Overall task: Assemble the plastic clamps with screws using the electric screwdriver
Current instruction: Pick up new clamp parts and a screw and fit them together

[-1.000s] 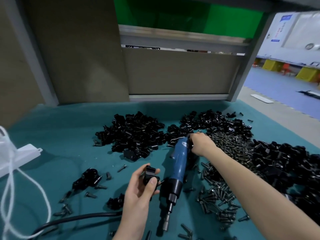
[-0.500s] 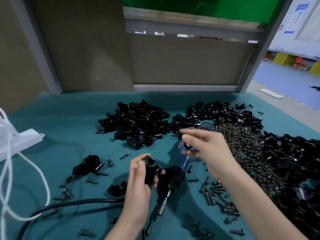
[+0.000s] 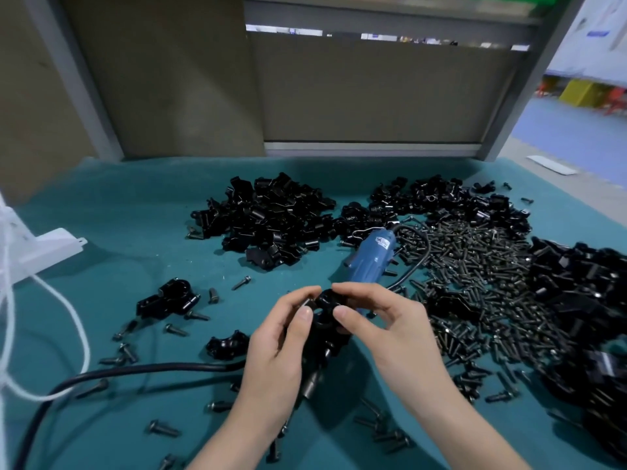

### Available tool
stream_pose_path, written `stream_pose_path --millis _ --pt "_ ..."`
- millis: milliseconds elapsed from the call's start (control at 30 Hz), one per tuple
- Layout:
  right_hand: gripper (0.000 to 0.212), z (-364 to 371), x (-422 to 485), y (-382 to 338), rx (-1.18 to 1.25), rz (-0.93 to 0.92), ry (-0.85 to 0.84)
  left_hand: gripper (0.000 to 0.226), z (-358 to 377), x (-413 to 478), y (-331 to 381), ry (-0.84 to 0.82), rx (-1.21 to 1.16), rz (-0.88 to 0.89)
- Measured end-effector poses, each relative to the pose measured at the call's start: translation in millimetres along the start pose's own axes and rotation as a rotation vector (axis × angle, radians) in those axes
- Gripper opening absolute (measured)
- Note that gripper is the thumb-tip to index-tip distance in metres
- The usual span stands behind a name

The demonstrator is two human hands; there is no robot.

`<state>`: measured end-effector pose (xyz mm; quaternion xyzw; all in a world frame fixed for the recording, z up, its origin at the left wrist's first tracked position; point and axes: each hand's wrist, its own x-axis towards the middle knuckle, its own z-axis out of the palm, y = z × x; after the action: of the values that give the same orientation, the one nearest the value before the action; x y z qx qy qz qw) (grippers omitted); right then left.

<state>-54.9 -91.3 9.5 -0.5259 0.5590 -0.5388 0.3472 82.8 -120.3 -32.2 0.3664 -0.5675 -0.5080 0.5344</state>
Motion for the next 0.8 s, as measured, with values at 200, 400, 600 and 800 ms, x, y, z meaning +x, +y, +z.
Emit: stream_pose_path --millis 200,400,600,800 --pt "0.026 -1.6 -0.2 -0.7 0.143 -0.01 -0.02 0.029 2.3 -3.3 -0.8 -0.031 0.064 0.058" --pt "0.026 0.7 -4.7 0.0 0.137 -0.02 -0.039 0.029 2.2 -6.1 0.7 -0.064 0.03 0.101" --pt "0.026 0.2 -4.3 1.1 0.153 -0.042 -0.064 0.029 1.9 -5.1 1.1 -0.005 0.055 0.086" --pt "0.026 0.4 -4.8 1.7 0.11 -0.088 -0.068 0.025 1.5 -6.8 5.2 0.04 0.111 0.097"
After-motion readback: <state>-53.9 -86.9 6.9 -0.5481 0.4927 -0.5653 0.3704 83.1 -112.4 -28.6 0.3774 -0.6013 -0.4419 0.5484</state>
